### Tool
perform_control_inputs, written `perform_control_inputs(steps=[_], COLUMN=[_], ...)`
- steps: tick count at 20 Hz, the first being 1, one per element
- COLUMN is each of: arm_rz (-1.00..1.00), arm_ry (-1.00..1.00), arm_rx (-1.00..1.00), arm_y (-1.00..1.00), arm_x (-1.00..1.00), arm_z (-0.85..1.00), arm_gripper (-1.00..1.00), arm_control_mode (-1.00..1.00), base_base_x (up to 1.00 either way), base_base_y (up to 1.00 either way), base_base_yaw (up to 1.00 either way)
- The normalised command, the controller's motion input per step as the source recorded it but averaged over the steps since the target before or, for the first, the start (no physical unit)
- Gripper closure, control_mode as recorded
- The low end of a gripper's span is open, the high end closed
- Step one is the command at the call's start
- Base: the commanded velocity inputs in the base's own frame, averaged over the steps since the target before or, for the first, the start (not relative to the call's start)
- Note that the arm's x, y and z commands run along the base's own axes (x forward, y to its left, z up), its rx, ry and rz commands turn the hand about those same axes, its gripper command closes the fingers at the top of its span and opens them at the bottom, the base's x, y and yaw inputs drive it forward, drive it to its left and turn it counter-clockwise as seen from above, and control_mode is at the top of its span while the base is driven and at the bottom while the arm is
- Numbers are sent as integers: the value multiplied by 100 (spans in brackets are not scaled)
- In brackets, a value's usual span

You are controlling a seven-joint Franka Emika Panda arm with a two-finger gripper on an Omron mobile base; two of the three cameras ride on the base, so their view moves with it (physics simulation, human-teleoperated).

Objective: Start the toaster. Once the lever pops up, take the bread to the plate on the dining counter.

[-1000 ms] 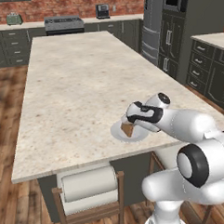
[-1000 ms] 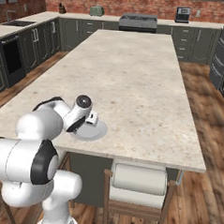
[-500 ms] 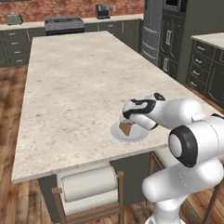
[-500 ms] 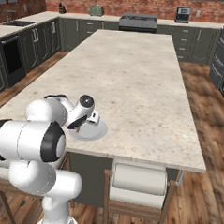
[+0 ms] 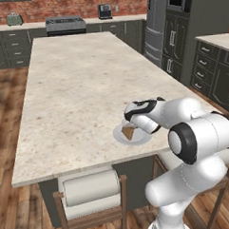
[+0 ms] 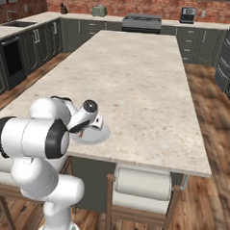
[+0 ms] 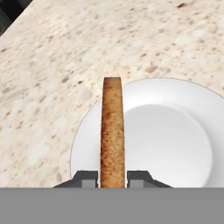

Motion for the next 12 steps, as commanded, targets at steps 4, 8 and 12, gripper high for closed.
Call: perform_control_inputs(steps=[4,8,12], arm_rz=[0,0,0], arm_ry=[0,0,0], arm_rx=[0,0,0], arm_y=[0,0,0], arm_x=[0,0,0], arm_z=[-5,-3,0], arm_gripper=[100,100,-100], arm_control_mode=[-100,-100,-100], base_base_x=[0,0,0], base_base_y=[0,0,0], base_base_yaw=[0,0,0])
